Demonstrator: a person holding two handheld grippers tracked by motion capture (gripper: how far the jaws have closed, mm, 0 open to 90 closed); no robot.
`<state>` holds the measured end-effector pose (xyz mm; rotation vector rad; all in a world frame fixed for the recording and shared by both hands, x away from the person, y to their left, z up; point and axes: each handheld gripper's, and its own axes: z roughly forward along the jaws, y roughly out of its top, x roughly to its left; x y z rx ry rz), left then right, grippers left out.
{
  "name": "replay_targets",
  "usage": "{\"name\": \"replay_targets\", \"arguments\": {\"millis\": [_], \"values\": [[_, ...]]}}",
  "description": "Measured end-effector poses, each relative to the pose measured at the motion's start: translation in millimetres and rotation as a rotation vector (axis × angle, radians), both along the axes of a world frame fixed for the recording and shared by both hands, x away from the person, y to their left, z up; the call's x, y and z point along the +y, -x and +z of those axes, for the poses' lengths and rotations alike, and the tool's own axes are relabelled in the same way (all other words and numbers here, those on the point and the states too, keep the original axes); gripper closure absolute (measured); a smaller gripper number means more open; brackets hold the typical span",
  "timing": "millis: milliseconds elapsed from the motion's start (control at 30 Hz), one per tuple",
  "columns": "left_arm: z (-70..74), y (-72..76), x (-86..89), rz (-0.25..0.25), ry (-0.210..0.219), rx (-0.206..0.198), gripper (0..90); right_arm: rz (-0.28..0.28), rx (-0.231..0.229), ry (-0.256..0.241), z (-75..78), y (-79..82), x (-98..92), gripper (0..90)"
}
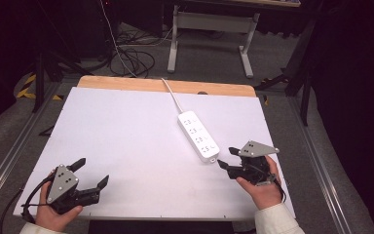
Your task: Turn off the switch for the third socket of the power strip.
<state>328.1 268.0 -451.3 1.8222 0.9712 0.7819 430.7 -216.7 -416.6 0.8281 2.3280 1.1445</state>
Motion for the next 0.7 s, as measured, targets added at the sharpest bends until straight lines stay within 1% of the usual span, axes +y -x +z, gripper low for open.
{"name": "replay_targets", "arguments": {"millis": [100,133,167,200,267,333,433,467,567,667,700], "values": [[0.2,0.0,0.1,0.001,-0.004,-0.002,13.1,0.0,0.002,0.001,4.2,-4.3,1.9,41.2],[0.1,0.0,0.0,0.001,-0.004,-0.002,13.1,-0.001,0.013,0.005,8.1,-9.0,4.3,41.7],[0.1,0.0,0.1,0.001,-0.004,-0.002,13.1,-0.001,0.013,0.005,8.1,-9.0,4.3,41.7],[0.1,0.0,0.1,0.001,-0.003,-0.002,13.1,0.005,0.017,0.006,11.1,-14.4,6.4,42.1],[0.0,0.0,0.0,0.001,0.001,0.0,13.1,0.005,0.027,0.003,14.5,-18.8,8.5,43.7],[0.1,0.0,0.4,0.001,-0.003,-0.002,13.1,0.008,0.022,-0.002,17.7,-23.4,10.0,44.5],[0.2,0.0,0.6,0.001,-0.003,-0.002,13.1,0.003,0.026,-0.007,21.8,-29.9,12.4,45.9],[0.2,0.0,0.6,0.001,-0.003,-0.002,13.1,0.003,0.026,-0.007,21.8,-29.9,12.4,45.9],[0.3,0.0,0.7,0.001,-0.006,-0.004,13.1,0.001,0.026,0.004,26.5,-39.6,16.7,48.1],[0.4,0.0,0.8,0.001,-0.008,-0.006,13.0,0.003,0.024,0.006,28.9,-44.4,19.0,49.1],[0.3,-0.1,0.7,0.002,-0.006,-0.006,13.0,-0.001,0.021,0.012,30.8,-49.5,21.4,49.7]]}}
